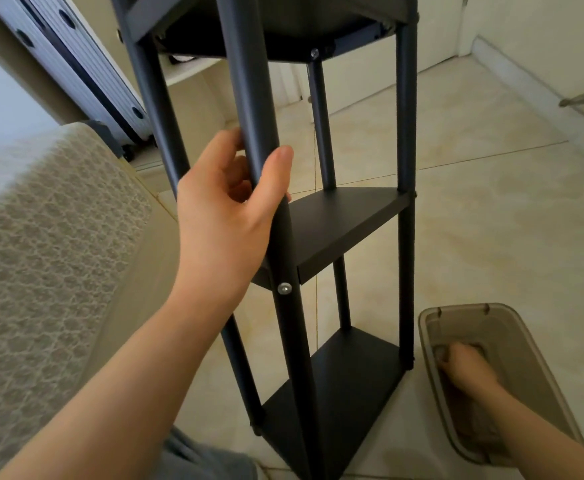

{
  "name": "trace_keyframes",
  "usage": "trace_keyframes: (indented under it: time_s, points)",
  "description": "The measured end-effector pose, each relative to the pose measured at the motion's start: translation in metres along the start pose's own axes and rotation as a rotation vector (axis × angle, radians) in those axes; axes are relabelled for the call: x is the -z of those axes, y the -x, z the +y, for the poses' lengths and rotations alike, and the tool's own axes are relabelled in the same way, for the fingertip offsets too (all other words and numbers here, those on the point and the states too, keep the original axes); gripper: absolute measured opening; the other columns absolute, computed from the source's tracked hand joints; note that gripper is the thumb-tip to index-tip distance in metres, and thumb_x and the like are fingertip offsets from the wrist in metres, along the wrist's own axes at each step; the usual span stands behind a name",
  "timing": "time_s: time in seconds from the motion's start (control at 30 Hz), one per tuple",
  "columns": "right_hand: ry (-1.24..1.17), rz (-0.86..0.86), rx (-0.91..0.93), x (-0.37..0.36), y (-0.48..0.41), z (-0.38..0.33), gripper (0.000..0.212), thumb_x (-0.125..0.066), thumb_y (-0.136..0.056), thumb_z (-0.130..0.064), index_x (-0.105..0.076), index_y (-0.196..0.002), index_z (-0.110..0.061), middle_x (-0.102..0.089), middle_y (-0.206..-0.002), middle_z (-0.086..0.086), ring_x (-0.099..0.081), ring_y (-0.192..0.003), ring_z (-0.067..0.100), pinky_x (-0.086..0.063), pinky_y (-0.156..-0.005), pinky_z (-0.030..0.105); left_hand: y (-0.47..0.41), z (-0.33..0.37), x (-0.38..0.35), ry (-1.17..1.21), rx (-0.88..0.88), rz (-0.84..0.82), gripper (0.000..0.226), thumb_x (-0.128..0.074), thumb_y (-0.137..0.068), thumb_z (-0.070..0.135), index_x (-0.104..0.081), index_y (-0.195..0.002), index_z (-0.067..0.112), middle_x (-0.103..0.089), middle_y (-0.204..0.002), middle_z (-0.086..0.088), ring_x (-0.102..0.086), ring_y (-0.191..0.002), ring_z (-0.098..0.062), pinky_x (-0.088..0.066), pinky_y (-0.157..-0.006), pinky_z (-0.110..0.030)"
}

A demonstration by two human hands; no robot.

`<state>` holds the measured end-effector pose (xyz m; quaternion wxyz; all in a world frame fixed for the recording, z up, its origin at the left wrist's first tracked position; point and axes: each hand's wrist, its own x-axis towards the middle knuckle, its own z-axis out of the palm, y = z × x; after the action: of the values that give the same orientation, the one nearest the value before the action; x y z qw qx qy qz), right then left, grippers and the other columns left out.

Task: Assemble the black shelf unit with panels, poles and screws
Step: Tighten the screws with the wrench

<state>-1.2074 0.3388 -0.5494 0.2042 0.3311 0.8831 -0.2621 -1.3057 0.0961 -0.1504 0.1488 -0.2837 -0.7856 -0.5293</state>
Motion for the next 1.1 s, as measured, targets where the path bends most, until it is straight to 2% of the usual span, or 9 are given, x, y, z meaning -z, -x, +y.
trace_keyframes:
  time_s: [0.37, 0.47, 0.6, 0.67, 0.77, 0.87, 0.9, 0.97, 1.1]
  points:
    - [0.003, -0.049, -0.029, 0.009, -0.005, 0.004, 0.013, -0.05, -0.099, -0.02, -0.054, -0.088, -0.014, -0.063, -0.099, 0.008, -0.059, -0.085, 0.023, -0.051, -0.072, 0.033, 0.0, -0.001, -0.003, -0.055, -0.012, 0.024, 0.004, -0.06, -0.099, 0.027, -0.06, -0.095, 0.026, -0.064, -0.072, -0.009, -0.066, -0.066, -0.029, -0.056, -0.058, -0.044]
    - [-0.004, -0.066, -0.04, 0.026, 0.002, -0.002, 0.021, -0.057, -0.097, -0.027, -0.052, -0.083, -0.013, -0.063, -0.09, 0.007, -0.061, -0.083, 0.023, -0.048, -0.068, 0.031, -0.002, -0.004, -0.001, -0.065, 0.002, 0.032, 0.006, -0.061, -0.099, 0.027, -0.059, -0.093, 0.026, -0.065, -0.071, -0.006, -0.066, -0.064, -0.025, -0.058, -0.058, -0.043]
    - [0.073, -0.103, -0.063, 0.054, 0.013, -0.014, 0.024, -0.061, -0.095, -0.031, -0.057, -0.104, -0.008, -0.063, -0.099, 0.007, -0.062, -0.092, 0.023, -0.045, -0.065, 0.024, -0.003, -0.007, 0.003, -0.073, 0.046, 0.023, 0.005, -0.062, -0.097, 0.031, -0.06, -0.098, 0.026, -0.066, -0.073, 0.0, -0.069, -0.069, -0.019, -0.061, -0.064, -0.043]
    - [0.104, -0.133, -0.059, 0.074, 0.025, -0.026, 0.02, -0.063, -0.092, -0.028, -0.056, -0.093, -0.009, -0.063, -0.094, 0.006, -0.063, -0.085, 0.022, -0.046, -0.059, 0.023, -0.004, -0.007, 0.005, -0.074, 0.064, 0.016, 0.008, -0.062, -0.096, 0.033, -0.061, -0.101, 0.027, -0.067, -0.074, 0.0, -0.069, -0.071, -0.021, -0.061, -0.066, -0.045]
    - [0.229, -0.211, -0.013, 0.114, 0.046, -0.049, 0.03, -0.066, -0.089, -0.027, -0.048, -0.068, -0.015, -0.071, -0.098, 0.007, -0.067, -0.085, 0.022, -0.053, -0.063, 0.025, -0.004, -0.009, 0.007, -0.085, 0.07, 0.001, 0.023, -0.061, -0.094, 0.038, -0.062, -0.11, 0.022, -0.067, -0.078, -0.007, -0.069, -0.075, -0.026, -0.06, -0.069, -0.048]
    - [0.291, -0.21, 0.02, 0.158, 0.07, -0.076, 0.015, -0.069, -0.083, -0.016, -0.061, -0.076, -0.005, -0.064, -0.076, 0.005, -0.065, -0.065, 0.018, -0.047, -0.046, 0.019, -0.004, -0.009, 0.01, -0.113, 0.083, -0.019, 0.042, -0.06, -0.091, 0.043, -0.06, -0.122, 0.015, -0.068, -0.084, 0.001, -0.07, -0.078, -0.015, -0.062, -0.075, -0.041]
    - [0.306, -0.199, 0.048, 0.17, 0.077, -0.085, 0.014, -0.068, -0.084, -0.014, -0.068, -0.088, -0.001, -0.065, -0.079, 0.008, -0.066, -0.062, 0.015, -0.046, -0.045, 0.018, -0.004, -0.01, 0.01, -0.118, 0.088, -0.024, 0.044, -0.059, -0.09, 0.044, -0.059, -0.123, 0.015, -0.068, -0.085, 0.004, -0.07, -0.079, -0.011, -0.062, -0.076, -0.038]
    - [0.336, -0.194, 0.127, 0.195, 0.093, -0.104, 0.021, -0.059, -0.091, -0.013, -0.071, -0.102, 0.002, -0.071, -0.091, 0.013, -0.071, -0.073, 0.016, -0.051, -0.054, 0.021, -0.004, -0.011, 0.011, -0.124, 0.094, -0.034, 0.045, -0.059, -0.089, 0.045, -0.059, -0.123, 0.016, -0.068, -0.086, 0.008, -0.07, -0.079, -0.007, -0.062, -0.077, -0.034]
    - [0.162, -0.139, 0.266, 0.236, 0.131, -0.138, 0.014, -0.057, -0.084, -0.003, -0.071, -0.085, -0.005, -0.07, -0.071, 0.007, -0.064, -0.061, 0.015, -0.055, -0.062, 0.024, -0.005, -0.01, 0.015, -0.143, 0.107, -0.092, 0.049, -0.058, -0.087, 0.049, -0.055, -0.127, 0.02, -0.067, -0.094, 0.01, -0.07, -0.086, -0.007, -0.061, -0.08, -0.033]
